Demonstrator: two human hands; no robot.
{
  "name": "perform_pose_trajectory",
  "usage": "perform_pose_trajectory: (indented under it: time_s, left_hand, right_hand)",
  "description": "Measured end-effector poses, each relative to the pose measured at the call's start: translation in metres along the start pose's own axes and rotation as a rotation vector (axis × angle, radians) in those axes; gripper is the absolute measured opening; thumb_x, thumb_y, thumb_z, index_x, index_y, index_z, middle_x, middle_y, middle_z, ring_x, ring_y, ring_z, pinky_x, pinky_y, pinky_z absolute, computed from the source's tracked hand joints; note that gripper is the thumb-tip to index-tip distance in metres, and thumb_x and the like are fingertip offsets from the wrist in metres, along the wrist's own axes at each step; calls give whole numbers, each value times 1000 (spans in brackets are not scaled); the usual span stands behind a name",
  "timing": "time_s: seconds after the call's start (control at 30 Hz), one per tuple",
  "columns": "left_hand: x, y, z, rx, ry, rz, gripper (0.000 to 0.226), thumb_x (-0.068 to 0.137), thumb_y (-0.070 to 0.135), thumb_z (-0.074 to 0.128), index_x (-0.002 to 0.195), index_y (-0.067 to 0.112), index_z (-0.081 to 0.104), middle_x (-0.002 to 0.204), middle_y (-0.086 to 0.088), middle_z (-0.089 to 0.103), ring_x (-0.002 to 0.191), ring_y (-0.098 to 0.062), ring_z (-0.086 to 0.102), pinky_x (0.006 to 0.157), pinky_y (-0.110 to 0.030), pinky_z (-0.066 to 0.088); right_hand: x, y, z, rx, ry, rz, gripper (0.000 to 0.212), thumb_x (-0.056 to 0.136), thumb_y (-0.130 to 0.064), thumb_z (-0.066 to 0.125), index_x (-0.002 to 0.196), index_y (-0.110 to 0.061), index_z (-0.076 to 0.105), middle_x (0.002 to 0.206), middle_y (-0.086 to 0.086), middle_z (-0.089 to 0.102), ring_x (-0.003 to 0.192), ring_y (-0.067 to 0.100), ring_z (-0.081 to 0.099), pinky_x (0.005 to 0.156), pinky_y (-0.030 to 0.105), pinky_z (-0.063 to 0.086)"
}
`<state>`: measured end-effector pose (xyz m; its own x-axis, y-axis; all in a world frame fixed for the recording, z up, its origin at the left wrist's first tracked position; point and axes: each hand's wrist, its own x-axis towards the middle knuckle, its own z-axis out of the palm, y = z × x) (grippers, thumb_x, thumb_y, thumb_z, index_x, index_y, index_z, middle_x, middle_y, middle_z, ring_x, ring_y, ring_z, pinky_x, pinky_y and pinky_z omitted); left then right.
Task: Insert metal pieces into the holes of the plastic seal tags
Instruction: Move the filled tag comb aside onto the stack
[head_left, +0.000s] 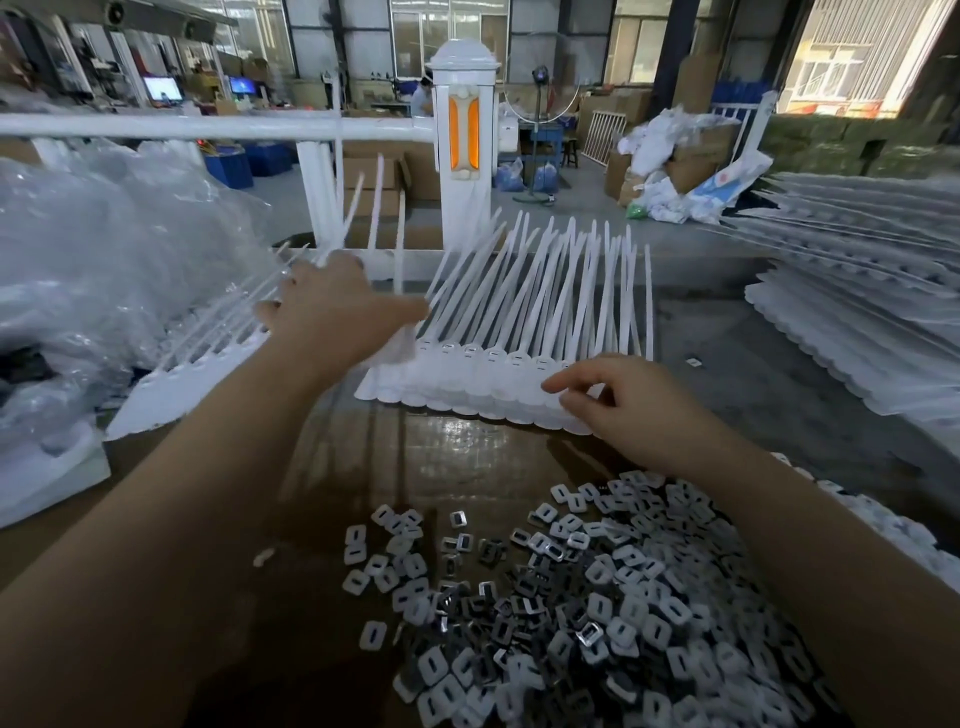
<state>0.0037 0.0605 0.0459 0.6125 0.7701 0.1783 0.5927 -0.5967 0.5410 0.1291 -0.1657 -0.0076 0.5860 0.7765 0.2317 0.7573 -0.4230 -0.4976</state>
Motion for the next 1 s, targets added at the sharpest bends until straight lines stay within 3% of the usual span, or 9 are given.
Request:
perform_pose_trajectory:
  time_s: [0.13,0.23,0.43,0.5,0.6,0.7,0.83,0.93,1.0]
  left_hand:
    - [-29,38,14,62,89,122,78,84,70,52,144,21,40,152,-20,31,140,-39,27,113,-59,13]
    - [-49,52,34,84,24,265,59,94,58,44,142,22,40,143,-15,35,135,-32,29,111,-52,19]
    - [-65,56,54,-72,-171,507,53,103,36,42,152,26,24,150,-10,28,140,-29,23,115,-45,24]
    - [-60,53,49,-158,-160,549,59,101,33,49,153,27,24,155,-6,22,145,-26,18,118,-46,21]
    - [-46,43,40,-87,-58,547,55,96,33,57,148,31,36,155,-3,23,143,-29,22,117,-52,23]
    - [-30,25,33,86,-282,365,51,95,44,55,143,35,41,155,-4,23,142,-32,24,115,-51,24]
    - [-19,-1,31,204,-537,209,62,91,57,57,145,32,41,153,-9,30,132,-29,40,107,-41,33]
    - [-17,-7,35,189,-600,215,73,85,62,61,147,36,33,155,-10,26,134,-30,37,108,-43,33]
    - [-16,-9,40,217,-620,244,80,80,63,66,147,36,30,154,-9,24,135,-31,35,110,-46,35]
  right_hand:
    - [-6,-13,-10,412,42,64,40,92,-59,44,97,-33,73,94,-20,73,84,0,64,78,35,51]
    - [-8,-15,-15,585,-22,48,58,83,-73,37,107,-33,71,94,-13,74,77,-2,57,73,27,40]
    - [-3,-10,-11,613,45,75,25,93,-24,62,92,1,67,72,0,59,61,7,51,57,17,41]
    - [-1,-3,-15,698,107,179,15,95,-16,59,97,-10,72,86,-3,73,78,15,67,75,32,54]
    - [2,2,-19,777,202,355,17,92,-11,59,91,-18,74,95,12,74,93,37,69,89,59,52]
    - [4,10,-20,611,317,493,15,87,-18,60,82,-12,73,90,18,69,83,35,65,77,49,54]
    - [4,24,-21,343,271,592,41,87,-24,56,102,14,60,80,20,47,69,25,45,60,31,36]
    - [1,26,-24,89,230,607,34,87,-27,55,86,5,66,78,25,54,62,27,49,57,31,37]
    - [0,26,-25,-221,227,538,31,85,-29,56,98,-4,69,85,17,65,74,32,60,65,36,48]
